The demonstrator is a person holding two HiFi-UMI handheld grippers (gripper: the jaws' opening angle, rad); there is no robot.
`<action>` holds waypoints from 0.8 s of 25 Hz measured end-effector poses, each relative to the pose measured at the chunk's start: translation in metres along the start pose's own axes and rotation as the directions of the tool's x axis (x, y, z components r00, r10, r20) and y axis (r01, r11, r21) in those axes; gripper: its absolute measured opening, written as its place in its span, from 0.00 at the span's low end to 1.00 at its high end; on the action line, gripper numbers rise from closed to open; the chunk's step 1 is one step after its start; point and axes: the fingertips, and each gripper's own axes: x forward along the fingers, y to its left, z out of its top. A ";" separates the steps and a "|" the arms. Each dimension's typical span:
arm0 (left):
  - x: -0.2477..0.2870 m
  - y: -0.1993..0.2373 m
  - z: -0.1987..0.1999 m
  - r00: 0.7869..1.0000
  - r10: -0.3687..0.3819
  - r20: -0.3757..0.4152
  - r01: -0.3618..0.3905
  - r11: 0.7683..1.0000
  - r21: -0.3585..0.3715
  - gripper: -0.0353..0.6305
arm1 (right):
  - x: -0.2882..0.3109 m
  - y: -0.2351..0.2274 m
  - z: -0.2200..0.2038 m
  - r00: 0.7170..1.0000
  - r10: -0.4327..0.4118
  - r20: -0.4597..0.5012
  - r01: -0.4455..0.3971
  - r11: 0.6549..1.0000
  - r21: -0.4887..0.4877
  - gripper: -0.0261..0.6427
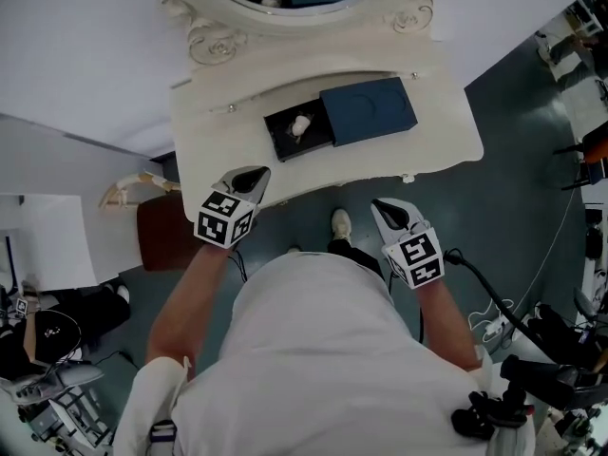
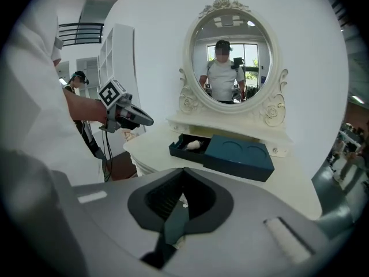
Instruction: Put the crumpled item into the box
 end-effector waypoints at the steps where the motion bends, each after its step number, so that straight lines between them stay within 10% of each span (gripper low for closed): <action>1: -0.009 -0.008 -0.002 1.000 -0.028 0.012 0.028 1.000 -0.006 0.05 | -0.001 0.009 0.001 1.000 -0.003 0.002 0.003 1.000 0.001 0.04; 20: -0.141 -0.129 -0.068 0.949 -0.311 0.052 0.306 0.948 0.084 0.06 | -0.033 0.151 -0.014 1.000 -0.025 0.011 0.025 1.000 -0.016 0.04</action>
